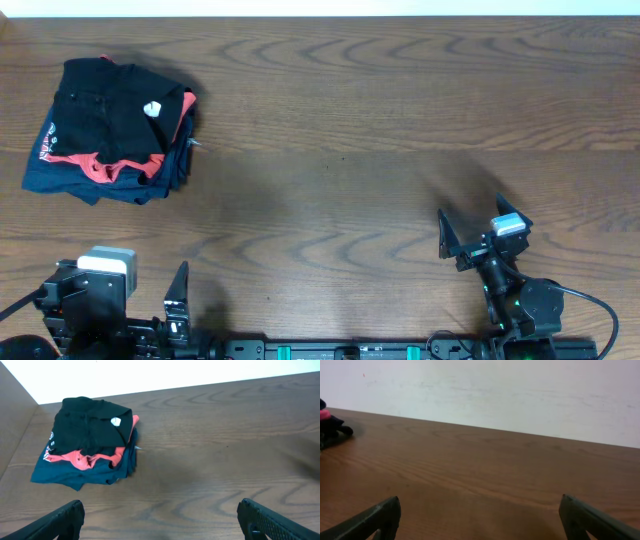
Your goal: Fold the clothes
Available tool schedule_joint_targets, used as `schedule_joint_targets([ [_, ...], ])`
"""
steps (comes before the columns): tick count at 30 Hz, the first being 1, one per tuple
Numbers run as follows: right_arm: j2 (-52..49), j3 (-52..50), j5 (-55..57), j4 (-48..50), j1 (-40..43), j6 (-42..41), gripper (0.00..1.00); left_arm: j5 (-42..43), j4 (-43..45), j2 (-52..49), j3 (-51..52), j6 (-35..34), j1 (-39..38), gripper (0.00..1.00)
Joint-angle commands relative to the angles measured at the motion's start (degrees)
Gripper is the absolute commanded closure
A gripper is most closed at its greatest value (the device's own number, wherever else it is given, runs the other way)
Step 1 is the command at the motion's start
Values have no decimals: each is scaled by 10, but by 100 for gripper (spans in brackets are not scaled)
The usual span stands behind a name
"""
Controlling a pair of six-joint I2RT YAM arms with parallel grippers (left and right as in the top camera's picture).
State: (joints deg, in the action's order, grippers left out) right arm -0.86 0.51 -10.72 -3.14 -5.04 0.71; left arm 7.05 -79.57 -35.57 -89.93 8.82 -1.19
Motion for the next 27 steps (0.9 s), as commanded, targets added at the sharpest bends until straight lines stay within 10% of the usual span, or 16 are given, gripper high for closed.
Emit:
schedule_joint_targets([
  [1, 5, -2, -3, 0, 4, 7, 1, -7, -1, -2, 1, -3, -2, 2],
  [10, 5, -2, -3, 0, 4, 7, 1, -5, 95, 6, 35, 3, -1, 2],
  [27, 5, -2, -3, 0, 4, 7, 1, 0, 441, 248, 454, 9, 2, 2],
])
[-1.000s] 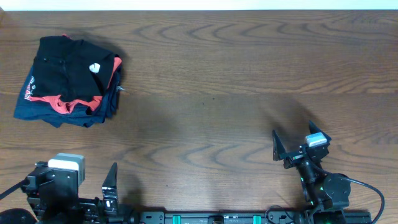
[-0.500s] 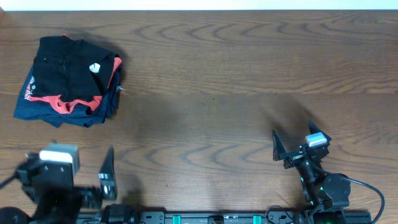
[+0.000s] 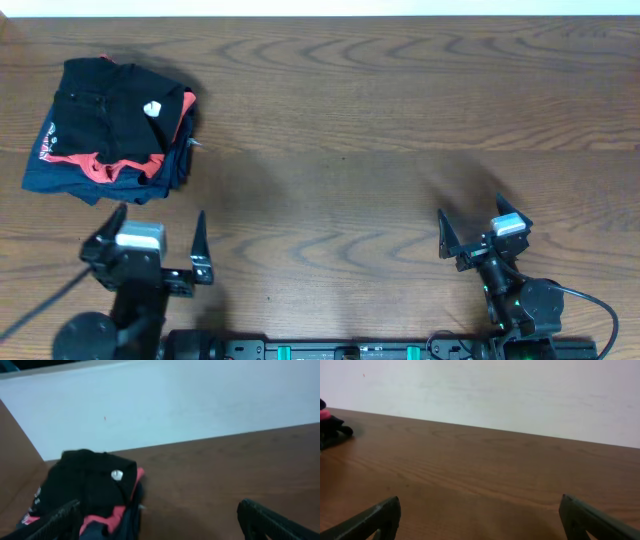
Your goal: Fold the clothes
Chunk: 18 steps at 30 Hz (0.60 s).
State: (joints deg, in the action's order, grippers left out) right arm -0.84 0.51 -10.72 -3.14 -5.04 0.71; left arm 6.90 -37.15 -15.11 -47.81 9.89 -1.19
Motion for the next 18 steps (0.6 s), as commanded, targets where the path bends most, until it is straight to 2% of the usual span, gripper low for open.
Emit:
schedule_joint_targets([
  [1, 5, -2, -3, 0, 4, 7, 1, 2, 22, 62, 49, -1, 2, 2],
  [7, 5, -2, -3, 0, 4, 7, 1, 1, 35, 151, 116, -1, 1, 2],
  [18, 5, -2, -3, 0, 4, 7, 1, 0, 84, 150, 195, -1, 2, 2],
])
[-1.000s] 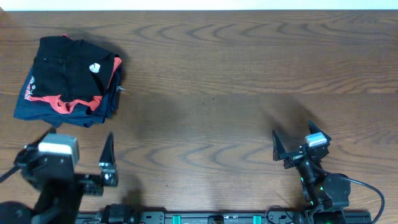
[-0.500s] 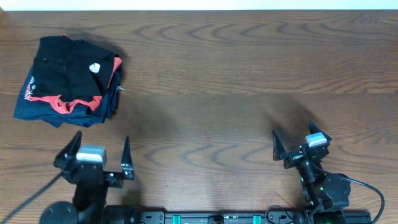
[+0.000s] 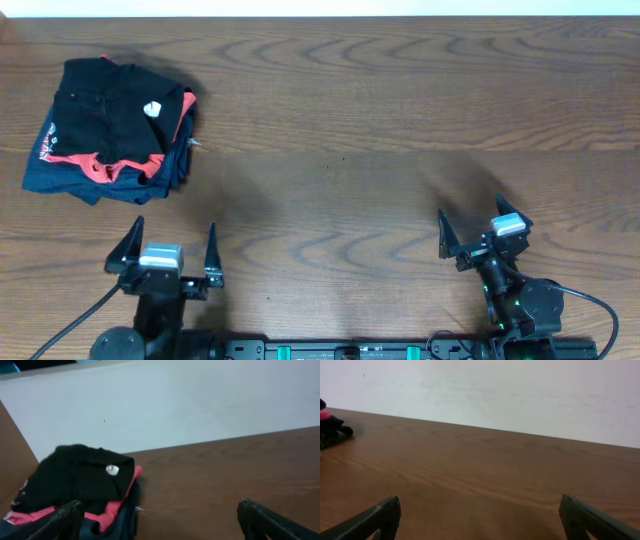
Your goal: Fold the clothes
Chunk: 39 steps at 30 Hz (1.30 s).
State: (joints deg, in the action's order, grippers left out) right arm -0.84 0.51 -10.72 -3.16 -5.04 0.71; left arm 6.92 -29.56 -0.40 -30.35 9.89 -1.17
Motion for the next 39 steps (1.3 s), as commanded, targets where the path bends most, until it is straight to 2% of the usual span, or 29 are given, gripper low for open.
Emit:
schedule_joint_targets([
  [1, 5, -2, -3, 0, 4, 7, 1, -2, 12, 3, 31, -1, 2, 2],
  [16, 5, -2, -3, 0, 4, 7, 1, -3, 241, 3, 268, 1, 2, 2],
  [20, 5, -2, -3, 0, 4, 7, 1, -3, 260, 3, 301, 1, 2, 2],
  [39, 5, -2, -3, 0, 4, 7, 1, -5, 262, 2, 301, 5, 2, 2],
])
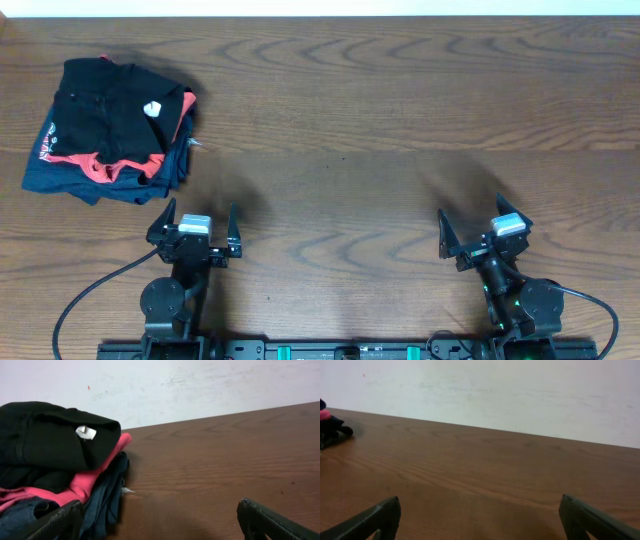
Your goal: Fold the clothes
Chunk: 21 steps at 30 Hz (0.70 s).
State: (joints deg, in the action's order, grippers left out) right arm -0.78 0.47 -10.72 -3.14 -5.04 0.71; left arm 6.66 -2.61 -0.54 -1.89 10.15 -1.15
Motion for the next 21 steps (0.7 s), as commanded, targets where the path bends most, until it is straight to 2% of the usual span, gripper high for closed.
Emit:
schedule_joint_targets([
  [1, 4, -2, -3, 0, 4, 7, 1, -3, -7, 3, 17, 3, 2, 2],
  [21, 4, -2, -3, 0, 4, 7, 1, -3, -7, 3, 17, 3, 2, 2],
])
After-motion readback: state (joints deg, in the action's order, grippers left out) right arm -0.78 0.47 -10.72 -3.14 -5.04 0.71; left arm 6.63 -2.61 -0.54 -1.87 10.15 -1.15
